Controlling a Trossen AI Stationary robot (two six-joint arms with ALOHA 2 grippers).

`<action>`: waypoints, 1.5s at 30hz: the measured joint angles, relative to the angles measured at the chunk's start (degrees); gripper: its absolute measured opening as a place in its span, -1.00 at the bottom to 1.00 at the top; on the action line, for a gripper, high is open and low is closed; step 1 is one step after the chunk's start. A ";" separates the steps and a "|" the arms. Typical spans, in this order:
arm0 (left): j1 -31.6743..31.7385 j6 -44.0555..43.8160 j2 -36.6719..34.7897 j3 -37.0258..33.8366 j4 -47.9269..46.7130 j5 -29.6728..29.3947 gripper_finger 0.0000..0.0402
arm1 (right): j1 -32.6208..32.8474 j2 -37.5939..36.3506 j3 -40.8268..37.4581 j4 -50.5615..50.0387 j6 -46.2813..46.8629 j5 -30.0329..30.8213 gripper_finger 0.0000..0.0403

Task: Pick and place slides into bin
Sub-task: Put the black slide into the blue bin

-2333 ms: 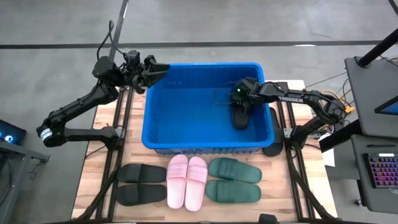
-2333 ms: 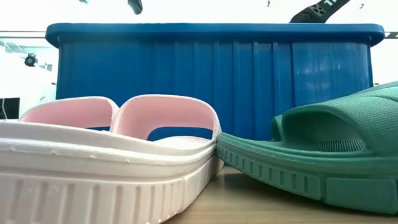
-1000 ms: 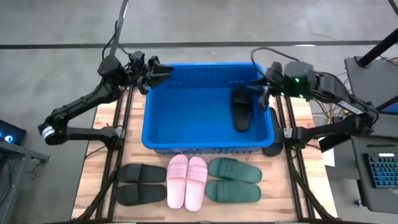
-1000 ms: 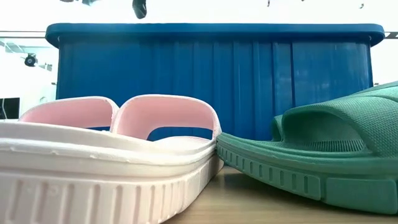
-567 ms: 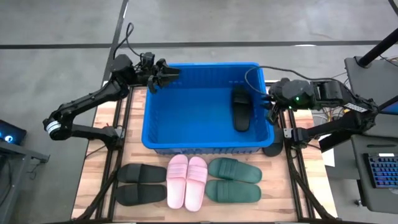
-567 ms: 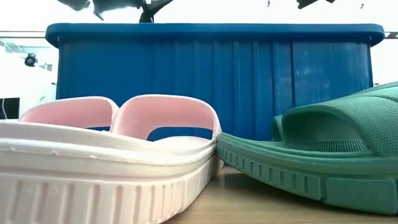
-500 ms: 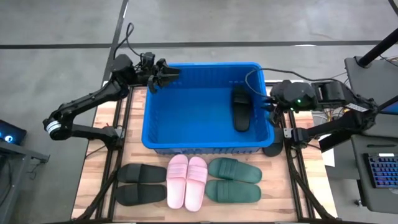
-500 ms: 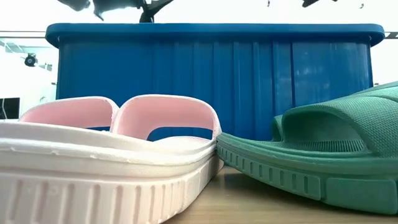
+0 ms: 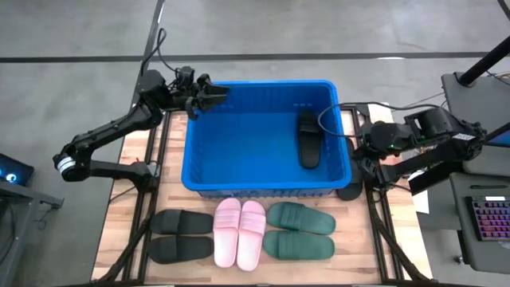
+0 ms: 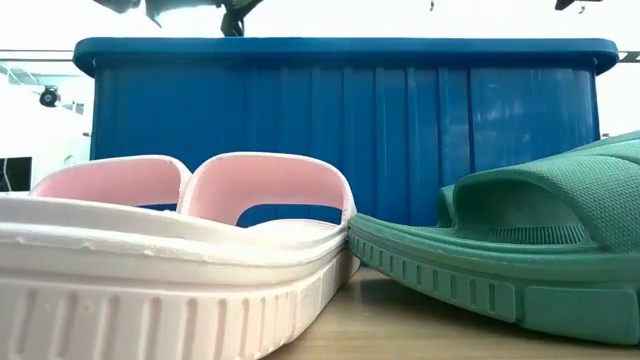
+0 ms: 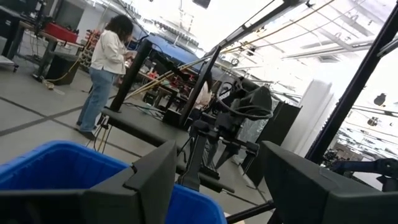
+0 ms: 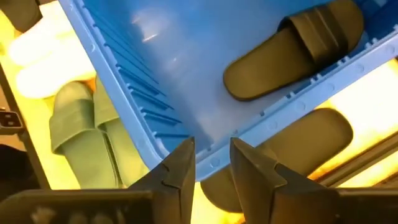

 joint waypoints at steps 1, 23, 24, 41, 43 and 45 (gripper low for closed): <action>0.00 -0.02 0.04 0.00 -0.02 0.00 0.08 | 0.24 -0.46 -0.69 -0.02 0.23 -0.03 -0.56; 0.00 -0.37 0.23 0.00 -0.02 0.63 0.08 | 14.53 0.59 -13.74 4.04 5.09 3.27 -0.68; 0.00 -0.37 0.23 0.00 -0.02 0.65 0.08 | 15.69 1.58 -13.06 5.27 5.08 6.49 -0.69; 0.00 -0.34 0.25 0.00 -0.04 0.61 0.08 | 24.84 22.67 12.29 -0.48 -16.07 35.80 -0.72; 0.00 -0.37 0.25 0.00 -0.04 0.61 0.08 | 25.27 23.51 12.94 0.96 -17.40 35.81 -0.72; 0.00 -0.37 0.25 0.00 -0.04 0.61 0.08 | 26.86 24.31 15.06 1.43 -16.30 35.74 -0.72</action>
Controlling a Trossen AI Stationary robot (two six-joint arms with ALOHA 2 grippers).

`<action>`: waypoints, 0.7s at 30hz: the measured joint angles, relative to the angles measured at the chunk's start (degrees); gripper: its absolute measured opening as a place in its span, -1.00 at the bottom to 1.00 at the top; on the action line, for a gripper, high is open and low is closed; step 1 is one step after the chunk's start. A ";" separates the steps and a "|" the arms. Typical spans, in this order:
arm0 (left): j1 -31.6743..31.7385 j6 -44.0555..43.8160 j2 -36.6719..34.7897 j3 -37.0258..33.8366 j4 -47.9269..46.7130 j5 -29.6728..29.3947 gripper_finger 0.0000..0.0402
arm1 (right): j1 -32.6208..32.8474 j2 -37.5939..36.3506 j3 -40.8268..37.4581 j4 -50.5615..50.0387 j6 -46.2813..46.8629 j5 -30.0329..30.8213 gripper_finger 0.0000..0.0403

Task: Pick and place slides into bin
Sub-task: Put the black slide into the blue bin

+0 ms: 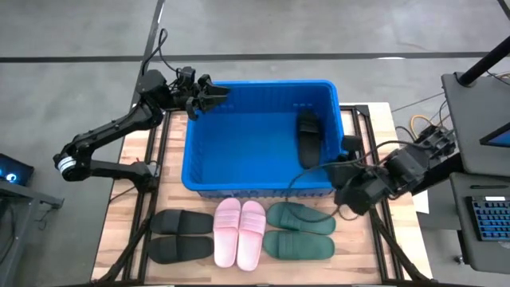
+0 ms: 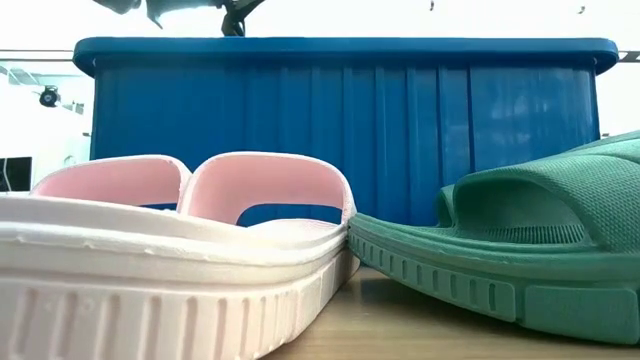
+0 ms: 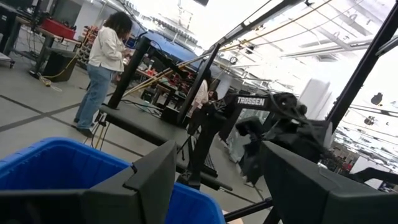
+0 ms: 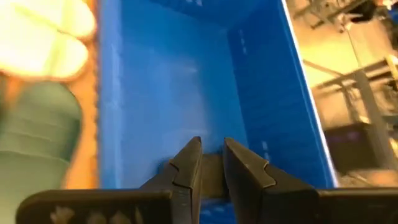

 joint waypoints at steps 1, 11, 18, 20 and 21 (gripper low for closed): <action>0.00 0.00 0.00 0.00 -0.02 -0.01 0.08 | 0.50 0.19 1.33 -0.84 1.62 -0.61 -0.72; 0.00 0.02 0.00 -0.02 -0.45 -0.43 0.08 | 6.54 -3.50 5.14 -1.47 29.59 -0.20 -0.72; 0.00 0.02 0.00 -0.02 -0.46 -0.41 0.08 | 4.86 -11.35 2.09 -1.53 46.93 3.28 -0.74; 0.00 0.02 0.00 -0.02 -0.46 -0.39 0.08 | 3.60 -14.30 0.46 -1.57 48.93 1.06 -0.75; 0.00 0.02 0.00 -0.02 -0.45 -0.39 0.08 | 3.20 -15.82 -0.37 -1.53 49.03 0.15 -0.75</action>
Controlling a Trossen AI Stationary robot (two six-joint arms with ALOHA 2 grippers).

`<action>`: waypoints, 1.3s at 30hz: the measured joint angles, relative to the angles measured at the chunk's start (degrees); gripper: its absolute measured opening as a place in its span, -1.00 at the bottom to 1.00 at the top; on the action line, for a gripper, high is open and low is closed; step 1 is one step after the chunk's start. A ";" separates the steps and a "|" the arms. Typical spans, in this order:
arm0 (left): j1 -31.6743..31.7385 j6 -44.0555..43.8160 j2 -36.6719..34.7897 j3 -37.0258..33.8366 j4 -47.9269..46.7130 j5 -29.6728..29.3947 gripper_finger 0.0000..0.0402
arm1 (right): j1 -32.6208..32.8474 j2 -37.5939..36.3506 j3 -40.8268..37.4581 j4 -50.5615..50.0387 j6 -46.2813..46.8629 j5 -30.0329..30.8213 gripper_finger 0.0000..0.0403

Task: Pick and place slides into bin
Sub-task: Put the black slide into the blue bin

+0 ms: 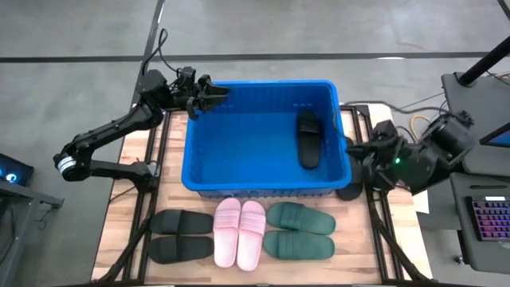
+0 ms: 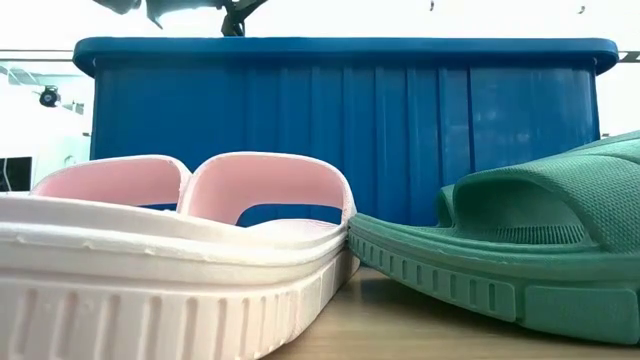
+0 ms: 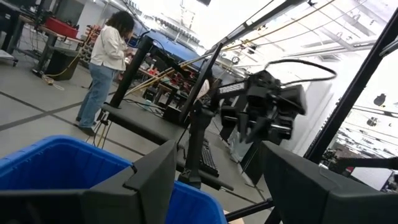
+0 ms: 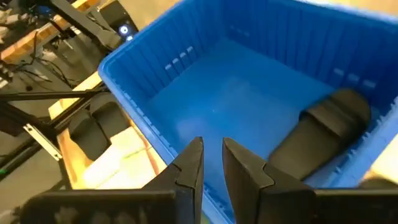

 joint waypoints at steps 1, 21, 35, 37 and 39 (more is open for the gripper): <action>0.00 0.00 0.00 0.00 -0.01 0.01 0.08 | -0.32 -1.46 -0.89 0.04 -0.30 -0.60 -0.75; -0.01 0.00 0.00 0.00 0.04 -0.60 0.08 | -4.46 -28.60 -25.84 0.02 -20.10 -25.57 -0.75; 0.00 -0.12 0.00 -0.02 0.04 -1.13 0.08 | -4.46 -30.85 -43.22 0.07 -31.14 -34.51 -0.52; 0.00 -0.13 0.00 -0.02 0.05 -1.53 0.08 | -4.46 -30.53 -45.19 0.06 -31.08 -34.79 -0.41; -0.01 -0.15 0.00 -0.02 0.04 -2.23 0.08 | -4.48 -30.11 -47.25 0.04 -31.07 -34.84 -0.28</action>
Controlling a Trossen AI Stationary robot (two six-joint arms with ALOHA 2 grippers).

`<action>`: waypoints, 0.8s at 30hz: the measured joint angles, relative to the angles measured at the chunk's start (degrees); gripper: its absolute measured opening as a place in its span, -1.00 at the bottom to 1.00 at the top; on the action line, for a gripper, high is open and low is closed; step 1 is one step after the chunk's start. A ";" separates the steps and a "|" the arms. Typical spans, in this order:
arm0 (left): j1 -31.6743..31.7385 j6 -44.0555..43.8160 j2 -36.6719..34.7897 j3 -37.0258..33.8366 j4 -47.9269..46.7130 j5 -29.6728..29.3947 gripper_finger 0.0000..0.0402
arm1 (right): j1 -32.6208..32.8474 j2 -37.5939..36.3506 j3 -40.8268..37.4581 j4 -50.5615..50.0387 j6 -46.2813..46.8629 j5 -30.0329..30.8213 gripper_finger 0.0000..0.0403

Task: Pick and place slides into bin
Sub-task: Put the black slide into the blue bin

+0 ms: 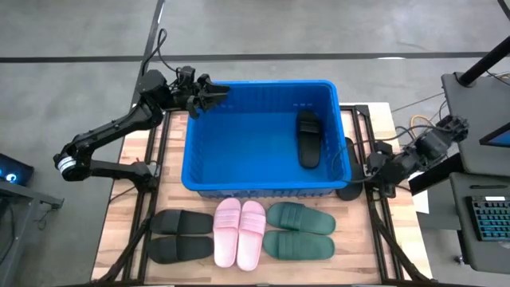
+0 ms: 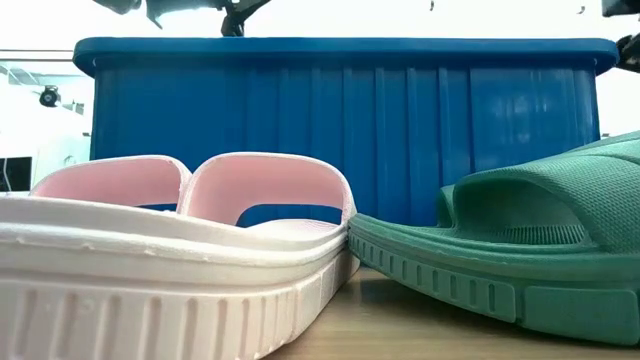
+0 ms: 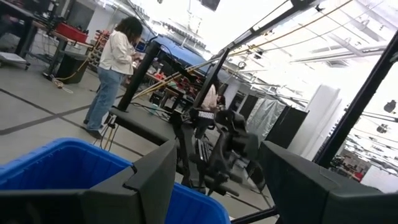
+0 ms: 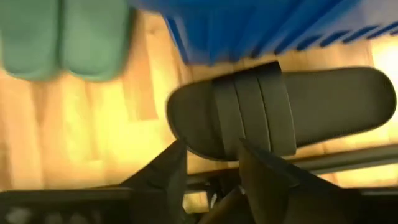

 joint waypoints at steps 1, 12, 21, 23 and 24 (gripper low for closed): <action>0.01 0.00 0.00 0.00 0.00 -0.23 0.08 | 0.02 0.30 -1.05 -0.01 0.08 -0.23 -0.21; 0.01 0.09 0.01 -0.02 -0.01 -1.71 0.08 | 0.04 2.35 -5.64 6.24 -1.34 -0.70 0.11; 0.00 0.13 0.02 -0.02 -0.02 -2.56 0.08 | 0.04 3.54 -4.49 8.25 -1.37 -0.13 0.09; 0.01 0.13 0.02 -0.02 -0.02 -2.95 0.08 | 0.02 3.18 -3.28 6.59 -1.38 3.99 0.09; 0.01 0.13 0.02 -0.02 -0.02 -2.95 0.08 | 0.02 3.07 -2.29 5.92 -1.36 5.87 0.09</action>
